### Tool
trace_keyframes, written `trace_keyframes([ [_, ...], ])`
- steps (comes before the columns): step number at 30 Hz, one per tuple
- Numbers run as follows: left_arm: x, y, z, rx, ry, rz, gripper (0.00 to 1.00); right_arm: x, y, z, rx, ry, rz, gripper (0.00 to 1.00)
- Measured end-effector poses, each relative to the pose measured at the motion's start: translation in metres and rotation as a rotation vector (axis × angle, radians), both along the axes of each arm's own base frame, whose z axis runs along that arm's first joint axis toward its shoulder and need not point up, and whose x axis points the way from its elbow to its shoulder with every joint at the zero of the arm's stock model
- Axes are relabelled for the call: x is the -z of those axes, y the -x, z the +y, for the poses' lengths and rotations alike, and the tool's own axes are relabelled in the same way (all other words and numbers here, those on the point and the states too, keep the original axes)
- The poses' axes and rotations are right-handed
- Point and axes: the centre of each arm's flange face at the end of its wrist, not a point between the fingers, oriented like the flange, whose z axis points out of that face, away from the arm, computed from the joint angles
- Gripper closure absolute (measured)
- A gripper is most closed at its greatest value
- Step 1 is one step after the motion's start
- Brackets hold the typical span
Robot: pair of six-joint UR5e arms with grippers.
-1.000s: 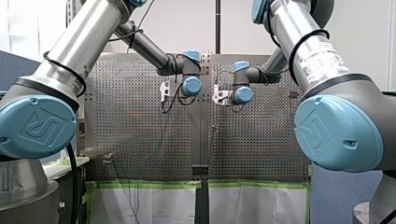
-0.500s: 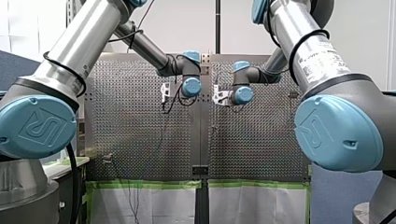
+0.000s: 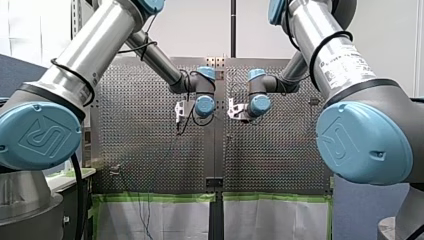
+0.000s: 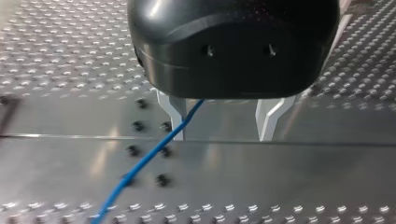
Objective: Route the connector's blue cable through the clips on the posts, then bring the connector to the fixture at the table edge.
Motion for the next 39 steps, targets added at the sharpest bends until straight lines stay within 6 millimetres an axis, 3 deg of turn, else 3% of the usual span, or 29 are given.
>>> trace_keyframes([
  [5, 0.015, 0.006, -0.002, 0.009, -0.005, 0.013, 0.89, 0.004, 0.001, 0.007, 0.001, -0.009, 0.011, 1.0],
  [12, 0.032, 0.016, 0.001, 0.016, -0.009, 0.017, 0.89, -0.012, 0.0, 0.02, -0.005, 0.008, 0.004, 1.0],
  [22, 0.077, 0.035, 0.008, 0.037, -0.043, 0.066, 0.89, -0.02, -0.004, 0.046, -0.023, 0.011, 0.008, 1.0],
  [32, 0.081, 0.04, 0.006, 0.036, -0.044, 0.07, 0.86, -0.033, -0.003, 0.078, -0.038, 0.032, -0.006, 1.0],
  [39, 0.081, 0.04, 0.007, 0.027, -0.034, 0.068, 0.86, -0.019, 0.002, 0.104, -0.049, 0.008, 0.006, 1.0],
])
